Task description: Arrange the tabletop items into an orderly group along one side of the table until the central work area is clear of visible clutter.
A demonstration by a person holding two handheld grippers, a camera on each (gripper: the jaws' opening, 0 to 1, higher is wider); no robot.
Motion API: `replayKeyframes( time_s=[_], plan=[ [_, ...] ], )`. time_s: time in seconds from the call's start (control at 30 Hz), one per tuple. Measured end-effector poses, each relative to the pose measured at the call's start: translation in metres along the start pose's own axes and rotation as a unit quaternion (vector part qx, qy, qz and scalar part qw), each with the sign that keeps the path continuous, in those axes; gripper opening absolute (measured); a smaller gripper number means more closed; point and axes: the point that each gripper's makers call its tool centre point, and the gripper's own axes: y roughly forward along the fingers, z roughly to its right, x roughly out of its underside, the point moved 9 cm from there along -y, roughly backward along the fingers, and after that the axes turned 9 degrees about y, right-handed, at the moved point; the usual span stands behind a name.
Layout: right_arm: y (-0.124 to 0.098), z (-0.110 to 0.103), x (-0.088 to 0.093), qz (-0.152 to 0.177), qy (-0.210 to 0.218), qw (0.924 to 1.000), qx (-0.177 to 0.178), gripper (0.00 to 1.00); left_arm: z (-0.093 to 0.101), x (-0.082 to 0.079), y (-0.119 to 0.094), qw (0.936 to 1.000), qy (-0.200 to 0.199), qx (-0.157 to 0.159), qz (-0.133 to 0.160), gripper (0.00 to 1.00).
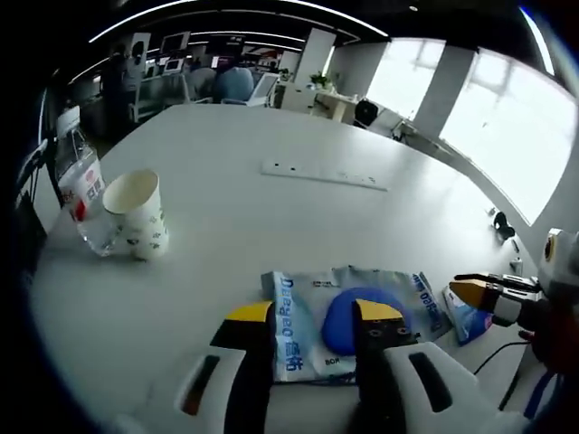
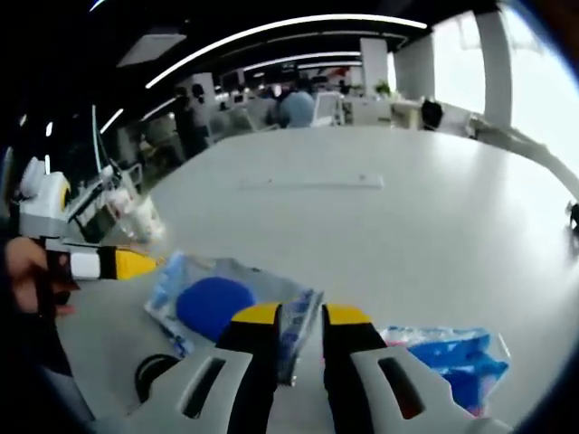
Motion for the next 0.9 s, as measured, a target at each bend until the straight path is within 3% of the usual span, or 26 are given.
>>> replayKeyframes(
  time_s=[0.33,0.9],
  plan=[
    [0.0,0.001,0.008,-0.009,0.011,0.9999,0.003,0.15,-0.01,0.016,0.004,0.9997,-0.015,-0.009,-0.019,0.33],
    [0.002,0.001,0.019,-0.023,0.036,0.9991,0.006,0.15,-0.01,0.024,0.011,0.9993,-0.019,-0.006,-0.032,0.33]
  ],
)
